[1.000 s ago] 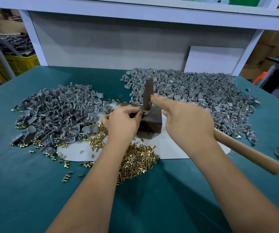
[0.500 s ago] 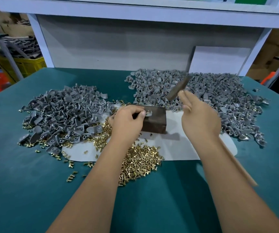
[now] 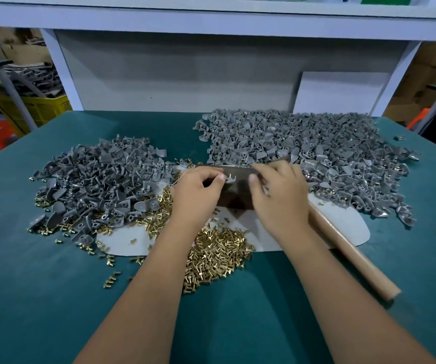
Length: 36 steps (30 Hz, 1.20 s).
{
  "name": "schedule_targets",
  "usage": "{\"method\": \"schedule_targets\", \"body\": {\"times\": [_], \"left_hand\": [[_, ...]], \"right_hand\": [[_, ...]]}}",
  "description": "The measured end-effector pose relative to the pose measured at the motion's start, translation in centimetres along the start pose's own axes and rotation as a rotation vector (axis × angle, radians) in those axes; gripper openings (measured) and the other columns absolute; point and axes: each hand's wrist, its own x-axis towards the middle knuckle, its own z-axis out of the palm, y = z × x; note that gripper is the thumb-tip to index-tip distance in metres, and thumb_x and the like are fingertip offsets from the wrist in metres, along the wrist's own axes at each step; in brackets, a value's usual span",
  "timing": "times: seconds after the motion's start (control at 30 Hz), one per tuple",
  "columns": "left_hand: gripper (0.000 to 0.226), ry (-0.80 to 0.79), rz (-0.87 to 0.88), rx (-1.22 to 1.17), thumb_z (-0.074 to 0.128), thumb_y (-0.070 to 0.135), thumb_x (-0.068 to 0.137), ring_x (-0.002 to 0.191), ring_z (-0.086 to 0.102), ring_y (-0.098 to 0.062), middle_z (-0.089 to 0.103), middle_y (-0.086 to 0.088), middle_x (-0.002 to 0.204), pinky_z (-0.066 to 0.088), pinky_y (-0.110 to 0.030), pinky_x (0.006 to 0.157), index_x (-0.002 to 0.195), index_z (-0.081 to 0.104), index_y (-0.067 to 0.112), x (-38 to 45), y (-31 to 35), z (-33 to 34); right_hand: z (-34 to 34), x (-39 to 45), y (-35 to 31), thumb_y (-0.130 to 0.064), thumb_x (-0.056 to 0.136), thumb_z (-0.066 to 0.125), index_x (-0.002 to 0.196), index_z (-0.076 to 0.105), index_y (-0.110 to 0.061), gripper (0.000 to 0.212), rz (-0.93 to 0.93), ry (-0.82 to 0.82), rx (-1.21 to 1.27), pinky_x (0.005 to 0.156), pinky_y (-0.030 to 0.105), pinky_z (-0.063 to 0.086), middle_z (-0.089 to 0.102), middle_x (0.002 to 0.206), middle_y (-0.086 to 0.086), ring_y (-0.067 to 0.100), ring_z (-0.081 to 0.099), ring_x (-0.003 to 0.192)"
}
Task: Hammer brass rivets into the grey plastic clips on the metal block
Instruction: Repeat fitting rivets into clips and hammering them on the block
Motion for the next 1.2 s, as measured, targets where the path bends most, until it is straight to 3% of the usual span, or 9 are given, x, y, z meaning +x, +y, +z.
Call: {"method": "schedule_targets", "body": {"times": [0.13,0.4,0.5,0.6,0.77,0.9,1.0,1.1,1.2], "left_hand": [[0.015,0.0,0.017,-0.007,0.059,0.026,0.095,0.114,0.057,-0.017,0.067,0.015,0.107,0.041,-0.051,0.104,0.096,0.074,0.026,0.0,0.0,-0.1],[0.02,0.001,0.006,-0.057,0.056,0.029,0.097,0.109,0.058,-0.015,0.069,0.013,0.106,0.048,-0.045,0.099,0.1,0.075,0.031,0.0,0.0,-0.2],[0.023,0.001,-0.032,-0.03,0.053,0.032,0.098,0.11,0.056,-0.013,0.067,0.011,0.11,0.046,-0.045,0.102,0.107,0.074,0.03,0.2,-0.3,-0.1],[0.021,0.004,-0.016,-0.008,0.054,0.028,0.098,0.113,0.054,-0.011,0.067,0.014,0.111,0.044,-0.044,0.105,0.106,0.074,0.029,0.2,-0.3,-0.1],[0.029,-0.03,0.078,0.138,0.052,0.015,0.096,0.117,0.054,-0.017,0.068,0.01,0.117,0.042,-0.044,0.104,0.114,0.072,0.024,0.4,-0.4,0.1],[0.042,-0.013,0.096,0.134,0.048,0.002,0.091,0.122,0.053,-0.018,0.066,0.003,0.125,0.041,-0.041,0.107,0.124,0.069,0.019,0.4,-0.4,-0.5],[0.047,0.131,0.05,0.122,0.048,0.0,0.087,0.124,0.051,-0.018,0.065,0.002,0.126,0.041,-0.044,0.108,0.123,0.068,0.023,0.5,-0.4,-1.8],[0.052,0.246,-0.016,0.354,0.051,0.002,0.083,0.129,0.047,-0.025,0.066,0.0,0.128,0.034,-0.048,0.109,0.127,0.065,0.026,0.8,-1.4,-3.8],[0.044,0.176,-0.136,0.565,0.056,0.017,0.089,0.135,0.034,-0.03,0.064,-0.001,0.129,0.027,-0.048,0.105,0.131,0.061,0.03,0.8,-2.4,-4.9]], "right_hand": [[1.4,-0.5,-1.7,-0.042,0.09,0.055,0.114,0.067,-0.026,0.032,-0.048,-0.053,0.127,0.087,0.028,0.028,0.053,0.104,-0.007,0.015,0.038,0.103],[0.5,2.2,-2.0,-0.042,0.085,0.065,0.092,0.063,-0.03,0.014,0.092,-0.114,0.186,0.086,0.033,0.034,0.056,0.096,-0.013,0.015,0.039,0.103],[-0.9,5.8,-1.1,-0.04,0.089,0.061,0.116,0.061,-0.026,0.031,0.232,0.043,0.068,0.101,0.039,0.031,0.056,0.123,-0.002,0.022,0.037,0.121],[-1.5,6.9,-1.2,-0.032,0.089,0.059,0.133,0.045,-0.021,0.048,0.348,0.238,-0.099,0.113,0.047,0.018,0.029,0.147,0.013,0.031,0.02,0.137],[2.3,1.1,-4.4,-0.026,0.084,0.058,0.129,0.047,-0.025,0.046,0.092,0.109,-0.015,0.11,0.046,0.011,0.027,0.145,0.011,0.026,0.016,0.134],[2.9,-1.3,-4.9,-0.021,0.085,0.058,0.124,0.053,-0.021,0.04,0.024,0.104,0.046,0.104,0.043,0.021,0.038,0.135,0.008,0.027,0.027,0.125],[1.7,-1.2,-5.1,-0.018,0.083,0.06,0.114,0.061,-0.017,0.031,-0.089,0.093,0.085,0.095,0.038,0.031,0.05,0.119,0.005,0.025,0.041,0.112],[1.4,-1.6,-6.1,-0.011,0.087,0.054,0.1,0.068,-0.012,0.018,-0.263,-0.069,0.161,0.084,0.038,0.043,0.064,0.099,0.003,0.024,0.055,0.096],[2.0,-2.5,-7.2,-0.023,0.089,0.05,0.099,0.067,-0.014,0.022,-0.333,-0.26,0.082,0.073,0.034,0.044,0.062,0.095,0.003,0.024,0.055,0.095]]}}
